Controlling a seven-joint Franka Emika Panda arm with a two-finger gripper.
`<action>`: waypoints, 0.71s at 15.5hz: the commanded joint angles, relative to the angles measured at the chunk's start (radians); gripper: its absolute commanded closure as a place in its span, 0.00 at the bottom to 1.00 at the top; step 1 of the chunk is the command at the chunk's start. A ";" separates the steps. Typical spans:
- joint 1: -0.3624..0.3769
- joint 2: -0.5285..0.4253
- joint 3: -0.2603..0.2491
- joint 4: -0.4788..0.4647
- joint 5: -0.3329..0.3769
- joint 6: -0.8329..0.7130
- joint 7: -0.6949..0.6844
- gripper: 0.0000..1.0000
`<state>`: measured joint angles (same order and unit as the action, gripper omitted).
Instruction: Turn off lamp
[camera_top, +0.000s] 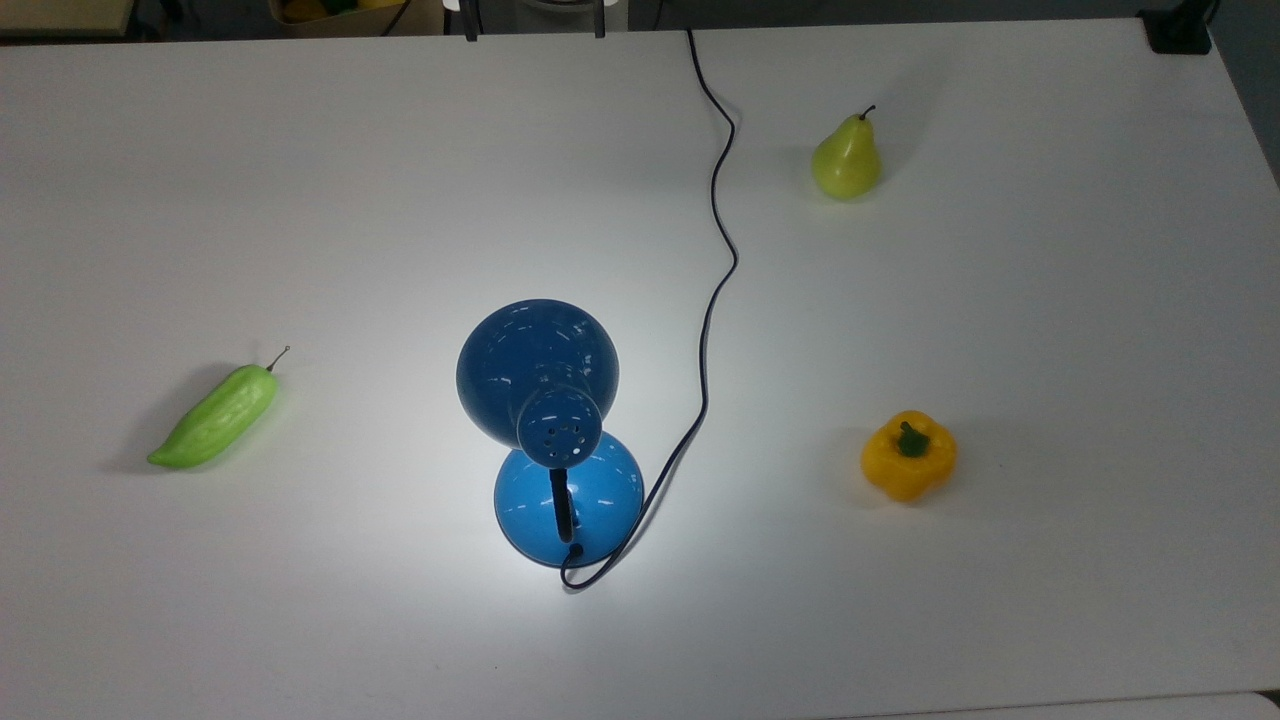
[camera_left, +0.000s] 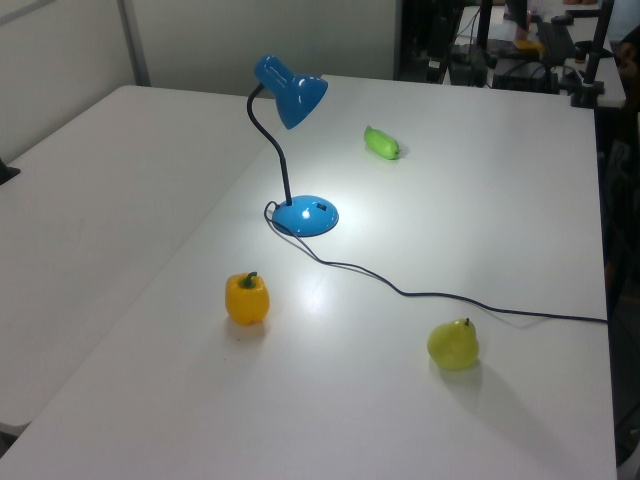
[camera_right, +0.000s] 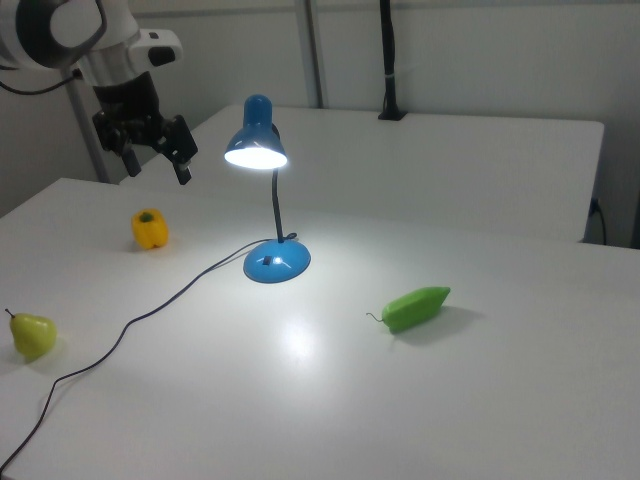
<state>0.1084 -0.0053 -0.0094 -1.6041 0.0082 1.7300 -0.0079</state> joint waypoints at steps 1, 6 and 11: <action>0.008 -0.007 -0.004 -0.010 0.016 -0.013 -0.021 0.00; 0.008 -0.002 -0.006 -0.008 0.016 -0.009 -0.023 0.00; 0.007 -0.002 -0.006 -0.010 0.016 -0.007 -0.020 0.07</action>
<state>0.1084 -0.0022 -0.0090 -1.6051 0.0082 1.7299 -0.0109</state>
